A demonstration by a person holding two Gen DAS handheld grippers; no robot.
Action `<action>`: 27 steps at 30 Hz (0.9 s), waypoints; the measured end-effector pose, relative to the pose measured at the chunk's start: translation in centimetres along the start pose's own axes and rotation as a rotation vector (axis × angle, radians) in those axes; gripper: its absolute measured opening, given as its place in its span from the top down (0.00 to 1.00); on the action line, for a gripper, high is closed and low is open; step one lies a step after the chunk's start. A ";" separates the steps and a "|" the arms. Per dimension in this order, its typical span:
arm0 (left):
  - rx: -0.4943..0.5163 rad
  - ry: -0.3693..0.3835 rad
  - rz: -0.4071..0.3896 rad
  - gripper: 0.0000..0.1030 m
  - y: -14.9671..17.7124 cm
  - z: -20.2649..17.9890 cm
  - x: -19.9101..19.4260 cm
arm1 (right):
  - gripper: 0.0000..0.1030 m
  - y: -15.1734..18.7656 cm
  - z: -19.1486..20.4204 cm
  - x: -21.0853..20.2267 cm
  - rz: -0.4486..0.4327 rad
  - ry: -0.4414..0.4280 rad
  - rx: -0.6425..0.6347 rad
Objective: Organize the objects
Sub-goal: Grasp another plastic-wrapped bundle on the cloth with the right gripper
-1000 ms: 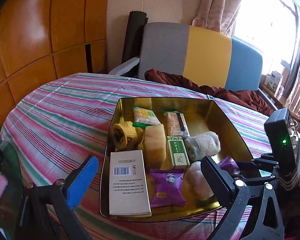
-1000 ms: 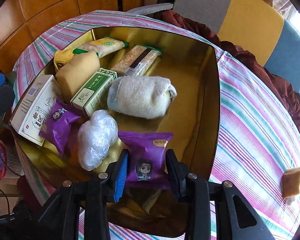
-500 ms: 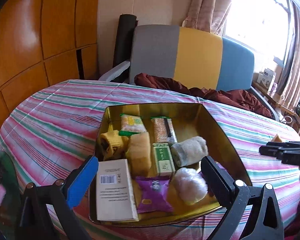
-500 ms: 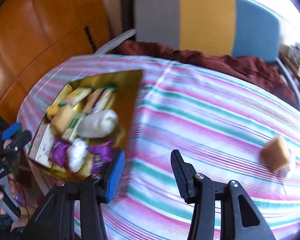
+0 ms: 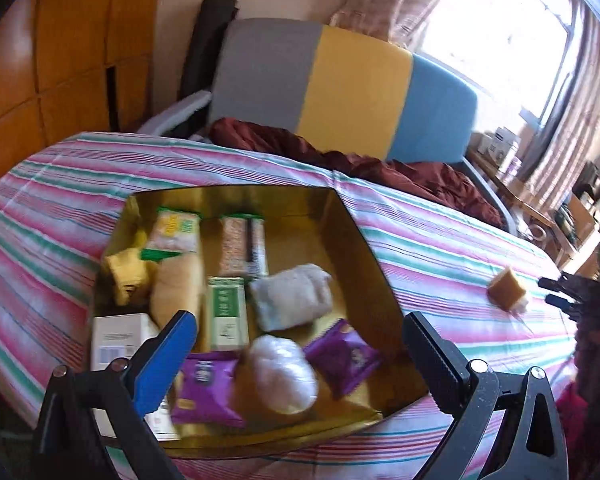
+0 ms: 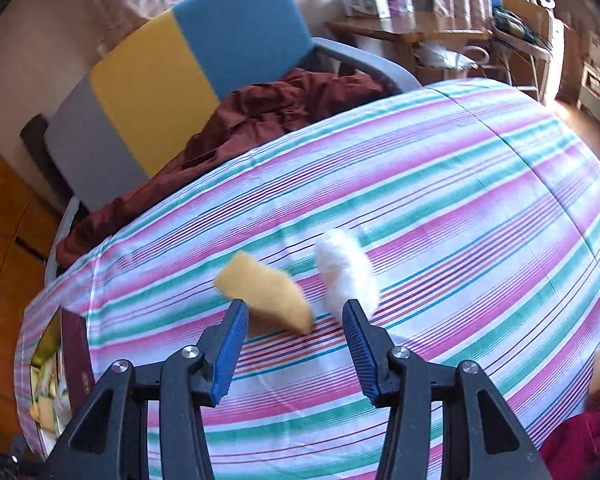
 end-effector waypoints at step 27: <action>0.217 0.347 0.256 0.00 2.7 -21.6 7.2 | 0.66 -1.4 -5.7 5.1 0.095 0.039 0.126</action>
Point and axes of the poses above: each gripper's, at about its wrist camera, not at the fingertips, and x roughly the way its jaws point, z to its left, y to its underside, the point moved 7 cm from there along x, roughly the way its jaws point, and after that the axes turned 5 degrees about -y, right-handed, at the moved point
